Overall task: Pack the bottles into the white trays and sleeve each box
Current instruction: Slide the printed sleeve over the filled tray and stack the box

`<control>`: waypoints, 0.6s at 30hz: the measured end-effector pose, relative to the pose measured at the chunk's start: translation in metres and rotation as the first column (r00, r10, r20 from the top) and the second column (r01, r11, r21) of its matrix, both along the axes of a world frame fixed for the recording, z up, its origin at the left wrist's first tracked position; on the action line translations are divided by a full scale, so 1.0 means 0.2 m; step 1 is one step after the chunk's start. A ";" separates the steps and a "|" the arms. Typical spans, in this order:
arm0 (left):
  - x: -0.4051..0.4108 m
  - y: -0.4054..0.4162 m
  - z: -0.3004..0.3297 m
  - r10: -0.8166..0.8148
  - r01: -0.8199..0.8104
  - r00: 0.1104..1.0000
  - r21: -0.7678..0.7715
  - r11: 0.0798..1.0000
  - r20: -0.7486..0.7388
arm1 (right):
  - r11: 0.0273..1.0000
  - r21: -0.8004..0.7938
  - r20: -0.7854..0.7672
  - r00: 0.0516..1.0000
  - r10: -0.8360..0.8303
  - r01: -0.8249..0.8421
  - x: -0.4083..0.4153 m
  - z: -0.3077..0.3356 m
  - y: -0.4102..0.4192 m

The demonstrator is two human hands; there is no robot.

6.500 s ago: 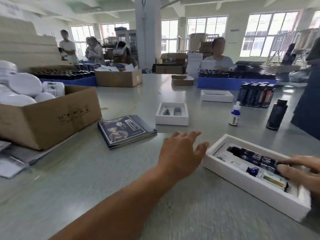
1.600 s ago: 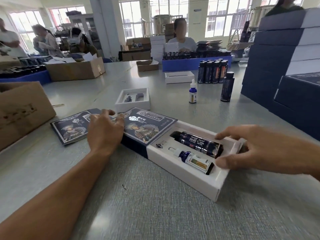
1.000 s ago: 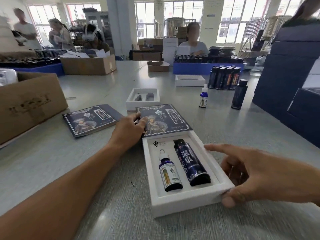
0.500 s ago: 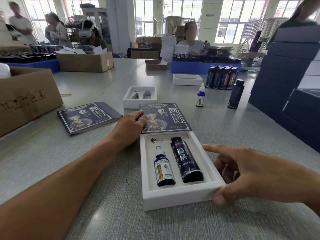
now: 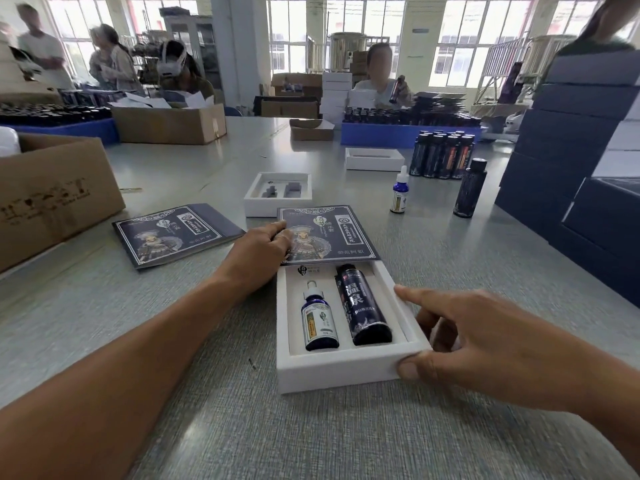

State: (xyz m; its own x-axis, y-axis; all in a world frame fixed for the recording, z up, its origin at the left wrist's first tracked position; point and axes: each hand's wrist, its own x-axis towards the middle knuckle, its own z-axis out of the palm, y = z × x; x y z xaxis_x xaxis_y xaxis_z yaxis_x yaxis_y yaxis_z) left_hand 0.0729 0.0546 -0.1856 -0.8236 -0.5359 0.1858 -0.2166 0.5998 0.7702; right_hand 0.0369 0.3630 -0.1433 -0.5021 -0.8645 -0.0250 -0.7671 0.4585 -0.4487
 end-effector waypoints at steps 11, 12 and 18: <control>0.00 -0.01 0.00 -0.007 0.007 1.000 -0.011 1.000 -0.001 | 0.978 -0.180 -0.078 0.989 -0.122 0.107 -0.03 -0.09 -0.07; 0.00 -0.01 0.00 -0.006 0.006 1.000 -0.011 1.000 -0.001 | 0.974 -0.193 -0.082 0.987 -0.138 0.120 -0.03 -0.09 -0.08; 0.00 0.02 0.00 -0.016 0.017 1.000 -0.041 0.999 0.007 | 0.958 -0.209 -0.069 0.975 -0.214 0.195 -0.07 -0.10 -0.09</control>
